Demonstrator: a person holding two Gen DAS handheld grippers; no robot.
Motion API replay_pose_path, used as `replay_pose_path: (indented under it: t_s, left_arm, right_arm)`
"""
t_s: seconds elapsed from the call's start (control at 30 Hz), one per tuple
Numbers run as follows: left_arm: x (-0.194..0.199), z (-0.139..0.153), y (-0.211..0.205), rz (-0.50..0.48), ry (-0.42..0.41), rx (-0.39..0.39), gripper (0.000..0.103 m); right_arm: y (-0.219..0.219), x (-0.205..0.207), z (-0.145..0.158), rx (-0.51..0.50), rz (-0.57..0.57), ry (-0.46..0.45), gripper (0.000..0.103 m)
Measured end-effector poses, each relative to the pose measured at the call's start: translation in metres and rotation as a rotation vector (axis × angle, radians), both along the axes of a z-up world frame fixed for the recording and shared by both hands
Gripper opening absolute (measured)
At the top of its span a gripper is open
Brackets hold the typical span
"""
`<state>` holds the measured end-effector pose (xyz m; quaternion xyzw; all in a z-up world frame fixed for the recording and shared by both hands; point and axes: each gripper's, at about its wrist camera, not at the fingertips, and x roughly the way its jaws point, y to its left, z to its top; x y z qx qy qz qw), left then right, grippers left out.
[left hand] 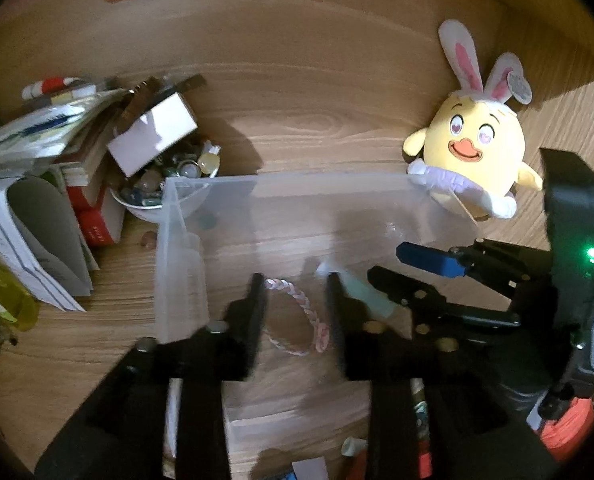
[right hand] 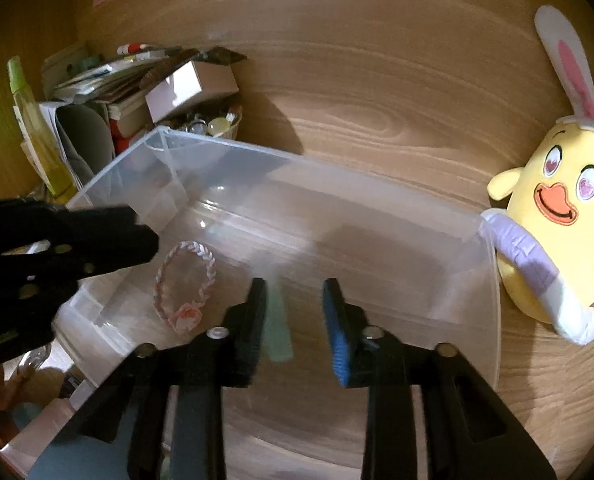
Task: Organize objects
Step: 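Open the right gripper to drop the bottle while the left gripper releases the pen into the box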
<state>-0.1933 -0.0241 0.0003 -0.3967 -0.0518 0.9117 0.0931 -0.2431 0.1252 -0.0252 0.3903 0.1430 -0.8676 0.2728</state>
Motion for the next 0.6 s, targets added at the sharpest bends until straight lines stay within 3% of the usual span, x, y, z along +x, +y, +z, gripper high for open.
replay_pose_path:
  t_s: [0.1,0.27,0.6]
  left_arm:
    - [0.007,0.007,-0.002,0.011,0.029,-0.008,0.045]
    - [0.018,0.017,-0.007,0.026,0.063,-0.022,0.054]
    - [0.049,0.033,-0.018,0.057,0.116,-0.049,0.075]
  right_arm:
    - [0.001,0.0,0.002,0.005,-0.01,0.011,0.047]
    - [-0.003,0.007,0.007,0.026,-0.014,0.052,0.052]
    - [-0.002,0.031,0.028,0.036,-0.024,0.14,0.075]
